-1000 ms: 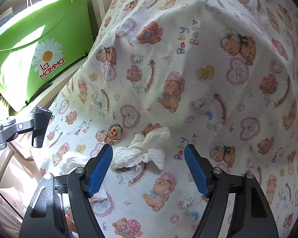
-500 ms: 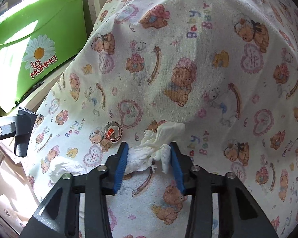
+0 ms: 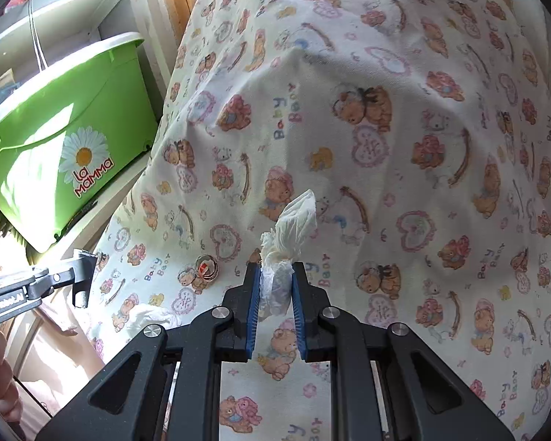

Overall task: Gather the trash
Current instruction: 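Grasp the crumpled white tissue with the right tool, then carry the black cylinder and white tissue down over the pink wastebasket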

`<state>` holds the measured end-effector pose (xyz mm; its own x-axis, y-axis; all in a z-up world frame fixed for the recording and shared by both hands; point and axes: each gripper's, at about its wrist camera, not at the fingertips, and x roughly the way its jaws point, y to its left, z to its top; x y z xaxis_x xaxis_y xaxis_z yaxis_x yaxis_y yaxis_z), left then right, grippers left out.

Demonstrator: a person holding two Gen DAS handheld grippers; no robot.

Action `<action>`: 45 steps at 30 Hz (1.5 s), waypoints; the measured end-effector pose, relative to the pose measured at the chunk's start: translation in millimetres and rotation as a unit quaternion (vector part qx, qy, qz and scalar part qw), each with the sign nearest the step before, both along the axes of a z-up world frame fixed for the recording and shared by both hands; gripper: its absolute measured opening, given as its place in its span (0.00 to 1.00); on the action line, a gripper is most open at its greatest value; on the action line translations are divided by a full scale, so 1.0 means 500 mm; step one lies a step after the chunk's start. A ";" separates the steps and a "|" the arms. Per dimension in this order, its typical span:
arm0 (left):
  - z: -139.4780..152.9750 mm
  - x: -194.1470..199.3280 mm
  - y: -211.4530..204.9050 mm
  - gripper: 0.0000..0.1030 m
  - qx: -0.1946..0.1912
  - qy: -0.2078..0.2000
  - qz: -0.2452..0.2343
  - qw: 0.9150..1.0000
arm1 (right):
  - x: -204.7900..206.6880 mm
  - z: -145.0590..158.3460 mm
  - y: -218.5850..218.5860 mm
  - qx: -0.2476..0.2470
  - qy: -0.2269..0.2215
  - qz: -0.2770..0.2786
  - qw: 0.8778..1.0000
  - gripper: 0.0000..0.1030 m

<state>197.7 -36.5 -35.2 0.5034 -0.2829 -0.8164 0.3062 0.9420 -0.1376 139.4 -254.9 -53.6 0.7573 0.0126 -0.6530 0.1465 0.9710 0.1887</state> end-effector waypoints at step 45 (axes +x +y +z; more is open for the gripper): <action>-0.041 -0.267 -0.029 0.07 -0.007 0.031 -0.081 0.996 | -0.331 0.032 0.049 0.090 0.018 0.132 0.987 0.18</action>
